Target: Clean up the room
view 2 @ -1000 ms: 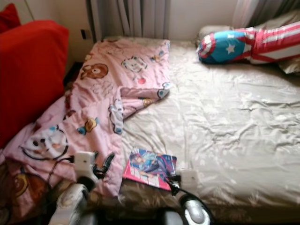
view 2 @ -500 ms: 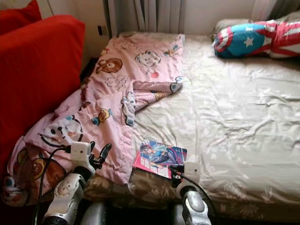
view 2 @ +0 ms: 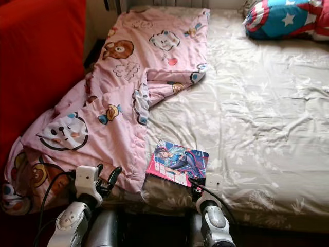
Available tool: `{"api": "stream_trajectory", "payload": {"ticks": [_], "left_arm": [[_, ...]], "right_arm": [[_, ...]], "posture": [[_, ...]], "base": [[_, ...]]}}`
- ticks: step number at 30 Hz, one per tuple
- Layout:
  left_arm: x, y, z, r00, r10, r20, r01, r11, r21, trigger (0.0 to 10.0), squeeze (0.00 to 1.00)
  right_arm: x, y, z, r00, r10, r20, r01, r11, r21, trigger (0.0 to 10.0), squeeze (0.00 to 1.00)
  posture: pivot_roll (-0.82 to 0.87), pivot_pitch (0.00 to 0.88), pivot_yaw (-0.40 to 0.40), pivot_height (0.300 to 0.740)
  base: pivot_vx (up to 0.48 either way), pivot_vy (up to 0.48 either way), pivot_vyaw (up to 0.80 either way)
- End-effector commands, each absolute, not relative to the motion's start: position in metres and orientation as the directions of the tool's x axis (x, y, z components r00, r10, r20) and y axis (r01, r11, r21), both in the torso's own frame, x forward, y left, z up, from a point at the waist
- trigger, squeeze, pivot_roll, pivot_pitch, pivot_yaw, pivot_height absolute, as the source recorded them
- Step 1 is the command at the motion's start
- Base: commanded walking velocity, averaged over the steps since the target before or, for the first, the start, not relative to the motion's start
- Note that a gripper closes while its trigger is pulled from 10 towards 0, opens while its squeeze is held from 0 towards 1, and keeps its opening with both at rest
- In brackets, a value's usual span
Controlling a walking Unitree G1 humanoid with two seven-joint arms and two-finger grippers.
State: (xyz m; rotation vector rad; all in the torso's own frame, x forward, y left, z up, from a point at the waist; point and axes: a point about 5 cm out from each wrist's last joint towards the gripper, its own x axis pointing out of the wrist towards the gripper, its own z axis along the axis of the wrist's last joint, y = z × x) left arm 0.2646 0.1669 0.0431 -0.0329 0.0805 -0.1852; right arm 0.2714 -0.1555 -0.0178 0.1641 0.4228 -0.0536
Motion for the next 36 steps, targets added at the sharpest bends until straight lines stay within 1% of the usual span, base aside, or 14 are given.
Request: {"api": "stream_trajectory", "payload": {"ticks": [1, 4, 6, 8, 23, 26, 32, 33, 34, 36], "left_arm": [[0.259, 0.169, 0.04, 0.977, -0.19, -0.099, 0.188, 0.982, -0.029, 10.0, 0.0], [0.256, 0.169, 0.04, 0.976, -0.188, -0.106, 0.186, 0.982, -0.029, 10.0, 0.0], [0.254, 0.17, 0.039, 0.976, -0.186, -0.114, 0.184, 0.982, -0.031, 10.0, 0.0], [0.252, 0.17, 0.038, 0.975, -0.187, -0.121, 0.185, 0.982, -0.029, 10.0, 0.0], [0.249, 0.173, 0.039, 0.972, -0.187, -0.14, 0.186, 0.982, -0.018, 10.0, 0.0], [0.249, 0.174, 0.039, 0.972, -0.189, -0.142, 0.189, 0.982, -0.015, 10.0, 0.0], [0.248, 0.175, 0.04, 0.972, -0.187, -0.145, 0.187, 0.982, -0.009, 10.0, 0.0], [0.248, 0.175, 0.04, 0.972, -0.186, -0.146, 0.187, 0.982, -0.009, 10.0, 0.0], [0.248, 0.176, 0.04, 0.972, -0.186, -0.146, 0.187, 0.982, -0.008, 10.0, 0.0], [0.247, 0.176, 0.04, 0.972, -0.185, -0.147, 0.186, 0.982, -0.007, 10.0, 0.0]], "right_arm": [[0.271, -0.157, -0.017, 0.914, -0.03, -0.404, 0.101, 0.983, 0.154, 10.0, 0.0], [0.275, -0.157, -0.012, 0.928, -0.043, -0.37, 0.114, 0.979, 0.17, 10.0, 0.0], [0.275, -0.157, -0.013, 0.924, -0.052, -0.379, 0.134, 0.972, 0.195, 10.0, 0.0], [0.274, -0.156, -0.013, 0.926, -0.057, -0.373, 0.147, 0.965, 0.217, 10.0, 0.0], [0.271, -0.154, -0.018, 0.91, -0.05, -0.411, 0.145, 0.968, 0.205, 10.0, 0.0], [0.274, -0.155, -0.014, 0.921, -0.054, -0.386, 0.146, 0.966, 0.211, 10.0, 0.0], [0.273, -0.159, -0.014, 0.921, -0.072, -0.382, 0.161, 0.965, 0.205, 10.0, 0.0], [0.274, -0.159, -0.013, 0.927, -0.059, -0.371, 0.155, 0.96, 0.235, 10.0, 0.73], [0.274, -0.158, -0.013, 0.929, -0.055, -0.365, 0.153, 0.957, 0.246, 10.0, 1.0], [0.276, -0.158, -0.011, 0.936, -0.047, -0.348, 0.147, 0.952, 0.267, 10.0, 1.0]], "posture": [[0.02, 0.281, -0.002, 0.617], [0.02, 0.284, 0.0, 0.617], [0.02, 0.282, 0.001, 0.617], [0.02, 0.282, 0.001, 0.607], [0.03, 0.277, 0.018, 0.607], [0.04, 0.276, 0.022, 0.587], [0.04, 0.277, 0.024, 0.587], [0.04, 0.277, 0.024, 0.587], [0.04, 0.278, 0.025, 0.587], [0.05, 0.279, 0.025, 0.587]], "base": [[0.0, 0.0, 0.0], [0.0, 0.0, 0.0], [0.0, 0.0, 0.0], [0.0, 0.0, 0.0], [0.0, 0.0, 0.0], [0.0, 0.0, 0.0], [0.0, 0.0, 0.0], [0.0, 0.0, 0.0], [0.0, 0.0, 0.0], [0.0, 0.0, 0.0]]}}
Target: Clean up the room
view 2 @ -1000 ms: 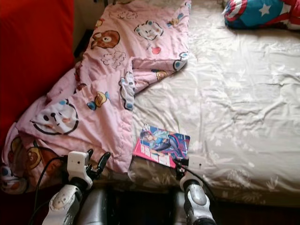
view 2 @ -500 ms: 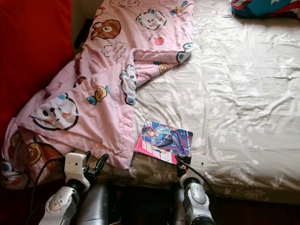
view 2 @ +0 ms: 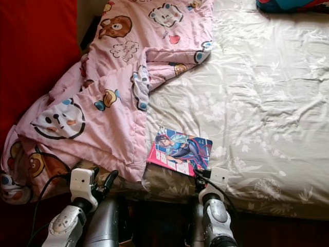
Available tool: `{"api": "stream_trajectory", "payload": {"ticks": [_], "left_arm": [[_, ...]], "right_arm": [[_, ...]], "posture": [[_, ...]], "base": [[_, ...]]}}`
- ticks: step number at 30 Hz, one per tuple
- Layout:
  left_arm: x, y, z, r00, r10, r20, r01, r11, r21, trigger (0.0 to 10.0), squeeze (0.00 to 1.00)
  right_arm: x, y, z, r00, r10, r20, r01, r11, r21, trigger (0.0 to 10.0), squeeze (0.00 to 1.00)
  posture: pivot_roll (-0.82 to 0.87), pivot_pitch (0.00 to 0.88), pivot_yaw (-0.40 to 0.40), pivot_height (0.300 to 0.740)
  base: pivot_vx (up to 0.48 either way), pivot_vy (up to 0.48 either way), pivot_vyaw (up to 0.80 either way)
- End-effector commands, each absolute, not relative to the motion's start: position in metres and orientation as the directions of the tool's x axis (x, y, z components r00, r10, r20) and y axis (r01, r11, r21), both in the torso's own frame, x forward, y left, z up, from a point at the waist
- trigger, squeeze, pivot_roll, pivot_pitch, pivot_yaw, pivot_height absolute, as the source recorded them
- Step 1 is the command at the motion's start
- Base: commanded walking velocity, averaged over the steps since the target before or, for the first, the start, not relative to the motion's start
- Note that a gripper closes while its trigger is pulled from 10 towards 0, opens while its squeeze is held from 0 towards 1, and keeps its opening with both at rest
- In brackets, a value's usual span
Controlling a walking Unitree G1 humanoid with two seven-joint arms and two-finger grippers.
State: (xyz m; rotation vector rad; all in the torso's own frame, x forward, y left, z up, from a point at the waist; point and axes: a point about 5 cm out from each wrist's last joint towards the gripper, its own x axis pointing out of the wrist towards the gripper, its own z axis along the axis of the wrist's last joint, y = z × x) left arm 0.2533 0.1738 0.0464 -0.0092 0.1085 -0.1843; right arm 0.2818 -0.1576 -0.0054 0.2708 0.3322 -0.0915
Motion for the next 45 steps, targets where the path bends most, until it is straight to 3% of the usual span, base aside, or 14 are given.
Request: {"api": "stream_trajectory", "payload": {"ticks": [1, 6, 7, 8, 9, 26, 34, 45], "left_arm": [[0.247, 0.176, 0.04, 0.972, -0.185, -0.147, 0.186, 0.982, -0.007, 10.0, 0.0], [0.247, 0.176, 0.041, 0.972, -0.183, -0.145, 0.185, 0.983, -0.003, 10.0, 0.0], [0.247, 0.176, 0.041, 0.972, -0.183, -0.146, 0.184, 0.983, -0.002, 10.0, 0.0], [0.247, 0.177, 0.041, 0.972, -0.182, -0.147, 0.184, 0.983, -0.001, 10.0, 0.0], [0.247, 0.177, 0.041, 0.972, -0.183, -0.148, 0.185, 0.983, 0.001, 10.0, 0.0], [0.244, 0.177, 0.04, 0.97, -0.189, -0.157, 0.193, 0.981, 0.011, 10.0, 0.0], [0.242, 0.178, 0.039, 0.967, -0.196, -0.165, 0.202, 0.979, 0.02, 10.0, 0.0], [0.24, 0.178, 0.04, 0.964, -0.204, -0.169, 0.212, 0.977, 0.031, 10.0, 0.0]], "right_arm": [[0.276, -0.158, -0.011, 0.936, -0.047, -0.348, 0.147, 0.952, 0.267, 10.0, 1.0], [0.279, -0.157, -0.007, 0.944, -0.033, -0.329, 0.13, 0.952, 0.277, 10.0, 0.99], [0.28, -0.158, -0.006, 0.945, -0.038, -0.325, 0.132, 0.953, 0.273, 10.0, 0.75], [0.281, -0.159, -0.006, 0.946, -0.041, -0.322, 0.133, 0.954, 0.27, 10.0, 0.75], [0.282, -0.16, -0.004, 0.946, -0.046, -0.32, 0.136, 0.954, 0.266, 10.0, 0.0], [0.287, -0.166, 0.002, 0.964, -0.001, -0.266, 0.094, 0.937, 0.336, 10.0, 0.0], [0.285, -0.154, -0.001, 0.96, 0.107, -0.257, 0.012, 0.906, 0.424, 10.0, 0.0], [0.278, -0.149, -0.009, 0.947, 0.146, -0.287, 0.022, 0.859, 0.512, 10.0, 0.0]], "posture": [[0.05, 0.279, 0.025, 0.587], [0.05, 0.284, 0.03, 0.587], [0.05, 0.284, 0.031, 0.587], [0.05, 0.284, 0.031, 0.587], [0.05, 0.286, 0.032, 0.587], [0.06, 0.291, 0.042, 0.587], [0.06, 0.296, 0.05, 0.587], [0.07, 0.297, 0.052, 0.587]], "base": [[0.0, 0.0, 0.0], [0.0, 0.0, 0.0], [0.0, 0.0, 0.0], [0.0, 0.0, 0.0], [0.0, 0.0, 0.0], [0.0, 0.0, 0.0], [0.0, 0.0, 0.0], [0.0, 0.0, 0.0]]}}
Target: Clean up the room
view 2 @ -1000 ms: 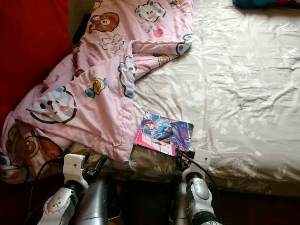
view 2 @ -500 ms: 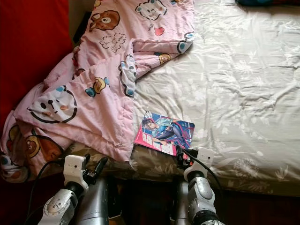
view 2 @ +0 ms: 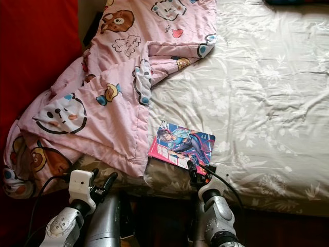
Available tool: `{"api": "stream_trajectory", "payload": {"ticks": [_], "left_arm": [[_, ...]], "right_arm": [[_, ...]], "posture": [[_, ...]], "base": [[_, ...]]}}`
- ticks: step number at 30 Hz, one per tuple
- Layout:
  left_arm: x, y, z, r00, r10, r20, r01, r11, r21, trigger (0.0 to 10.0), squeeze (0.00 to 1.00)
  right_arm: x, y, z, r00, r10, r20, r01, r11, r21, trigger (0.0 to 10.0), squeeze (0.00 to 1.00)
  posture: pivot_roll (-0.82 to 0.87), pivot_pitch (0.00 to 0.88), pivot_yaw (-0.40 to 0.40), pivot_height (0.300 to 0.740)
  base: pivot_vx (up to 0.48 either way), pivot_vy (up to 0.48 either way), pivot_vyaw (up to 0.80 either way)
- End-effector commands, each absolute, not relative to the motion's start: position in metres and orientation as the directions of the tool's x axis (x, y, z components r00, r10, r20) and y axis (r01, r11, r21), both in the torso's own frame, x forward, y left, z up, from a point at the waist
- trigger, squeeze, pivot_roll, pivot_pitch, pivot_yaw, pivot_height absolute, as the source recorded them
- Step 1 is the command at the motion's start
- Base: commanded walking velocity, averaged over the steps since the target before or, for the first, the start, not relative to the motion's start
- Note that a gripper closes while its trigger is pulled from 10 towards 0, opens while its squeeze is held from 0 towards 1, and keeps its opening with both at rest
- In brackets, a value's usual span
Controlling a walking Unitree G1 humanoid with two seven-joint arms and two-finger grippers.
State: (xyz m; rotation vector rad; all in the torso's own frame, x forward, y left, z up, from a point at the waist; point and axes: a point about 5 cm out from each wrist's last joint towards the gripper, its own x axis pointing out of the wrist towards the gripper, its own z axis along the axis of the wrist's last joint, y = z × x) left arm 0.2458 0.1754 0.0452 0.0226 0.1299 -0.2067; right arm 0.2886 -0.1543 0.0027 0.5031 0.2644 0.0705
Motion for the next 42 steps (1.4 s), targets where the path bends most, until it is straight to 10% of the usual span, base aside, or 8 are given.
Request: {"api": "stream_trajectory", "payload": {"ticks": [1, 22, 42], "left_arm": [[0.239, 0.179, 0.04, 0.964, -0.204, -0.169, 0.212, 0.977, 0.032, 10.0, 0.0], [0.225, 0.18, 0.043, 0.958, -0.221, -0.183, 0.237, 0.969, 0.072, 10.0, 0.0], [0.215, 0.18, 0.044, 0.953, -0.224, -0.205, 0.248, 0.964, 0.097, 10.0, 0.0]], "right_arm": [[0.277, -0.15, -0.01, 0.946, 0.142, -0.29, 0.033, 0.852, 0.522, 10.0, 0.0], [0.266, -0.164, -0.028, 0.92, 0.0, -0.392, 0.344, 0.48, 0.807, 10.0, 0.0], [0.28, -0.12, -0.017, 0.906, 0.245, -0.346, 0.223, 0.418, 0.881, 10.0, 0.0]], "posture": [[0.07, 0.3, 0.053, 0.587], [0.14, 0.324, 0.061, 0.587], [0.18, 0.335, 0.059, 0.587]], "base": [[0.0, 0.0, 0.0], [0.0, 0.0, 0.0], [0.0, 0.0, 0.0]]}}
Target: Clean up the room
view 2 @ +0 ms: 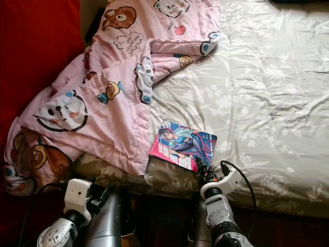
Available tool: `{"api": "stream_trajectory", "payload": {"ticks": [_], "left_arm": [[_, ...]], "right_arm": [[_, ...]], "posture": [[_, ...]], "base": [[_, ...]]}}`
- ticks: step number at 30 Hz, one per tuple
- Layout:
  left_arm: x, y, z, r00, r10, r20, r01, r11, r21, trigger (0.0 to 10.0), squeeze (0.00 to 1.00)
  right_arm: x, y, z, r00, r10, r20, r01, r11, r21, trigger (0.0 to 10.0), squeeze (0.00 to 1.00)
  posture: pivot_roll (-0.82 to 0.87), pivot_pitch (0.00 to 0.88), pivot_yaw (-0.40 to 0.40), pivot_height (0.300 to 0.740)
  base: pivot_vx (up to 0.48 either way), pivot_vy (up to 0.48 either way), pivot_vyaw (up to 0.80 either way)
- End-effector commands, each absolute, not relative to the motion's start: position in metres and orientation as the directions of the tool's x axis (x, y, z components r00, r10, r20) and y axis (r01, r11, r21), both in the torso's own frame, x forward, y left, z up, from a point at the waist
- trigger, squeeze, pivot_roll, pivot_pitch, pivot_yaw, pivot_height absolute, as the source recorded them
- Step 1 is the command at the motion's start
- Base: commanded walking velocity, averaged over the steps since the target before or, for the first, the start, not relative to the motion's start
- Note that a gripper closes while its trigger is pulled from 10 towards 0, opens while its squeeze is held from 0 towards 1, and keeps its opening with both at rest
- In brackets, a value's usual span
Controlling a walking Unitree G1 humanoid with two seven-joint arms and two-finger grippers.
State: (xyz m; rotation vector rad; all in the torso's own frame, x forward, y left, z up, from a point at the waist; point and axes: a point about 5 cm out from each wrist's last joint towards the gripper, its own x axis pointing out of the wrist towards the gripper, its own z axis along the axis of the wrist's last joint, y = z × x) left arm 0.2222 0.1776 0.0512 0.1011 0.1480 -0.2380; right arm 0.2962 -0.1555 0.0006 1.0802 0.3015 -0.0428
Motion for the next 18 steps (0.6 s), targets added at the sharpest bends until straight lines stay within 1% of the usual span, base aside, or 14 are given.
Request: {"api": "stream_trajectory", "payload": {"ticks": [1, 9, 10, 11, 18], "left_arm": [[0.2148, 0.18, 0.044, 0.952, -0.225, -0.206, 0.249, 0.963, 0.099, 10.0, 0.0], [0.214, 0.1792, 0.044, 0.951, -0.226, -0.21, 0.252, 0.962, 0.104, 10.0, 0.0], [0.214, 0.1789, 0.0439, 0.951, -0.227, -0.21, 0.252, 0.962, 0.104, 10.0, 0.0], [0.2141, 0.1785, 0.0436, 0.951, -0.227, -0.211, 0.252, 0.962, 0.104, 10.0, 0.0], [0.2158, 0.1775, 0.0434, 0.952, -0.225, -0.208, 0.25, 0.963, 0.104, 10.0, 0.0]], "right_arm": [[0.2811, -0.1171, -0.015, 0.906, 0.262, -0.331, 0.206, 0.412, 0.888, 10.0, 0.0], [0.2869, -0.1126, -0.0088, 0.913, 0.28, -0.298, 0.172, 0.397, 0.901, 10.0, 0.0], [0.2872, -0.1126, -0.0083, 0.914, 0.281, -0.292, 0.169, 0.39, 0.905, 1.5, 0.0], [0.2876, -0.1126, -0.0076, 0.917, 0.283, -0.282, 0.162, 0.382, 0.91, 0.0, 0.0], [0.2853, -0.1148, -0.0097, 0.918, 0.277, -0.283, 0.165, 0.383, 0.909, 0.0, 0.0]], "posture": [[0.18, 0.335, 0.059, 0.587], [0.18, 0.334, 0.055, 0.587], [0.18, 0.332, 0.052, 0.587], [0.18, 0.331, 0.051, 0.587], [0.18, 0.326, 0.049, 0.587]], "base": [[0.0, 0.0, 0.0], [0.0, 0.0, 0.0], [0.0, 0.0, 0.0], [0.0, 0.0, 0.0], [0.0, 0.0, 0.0]]}}
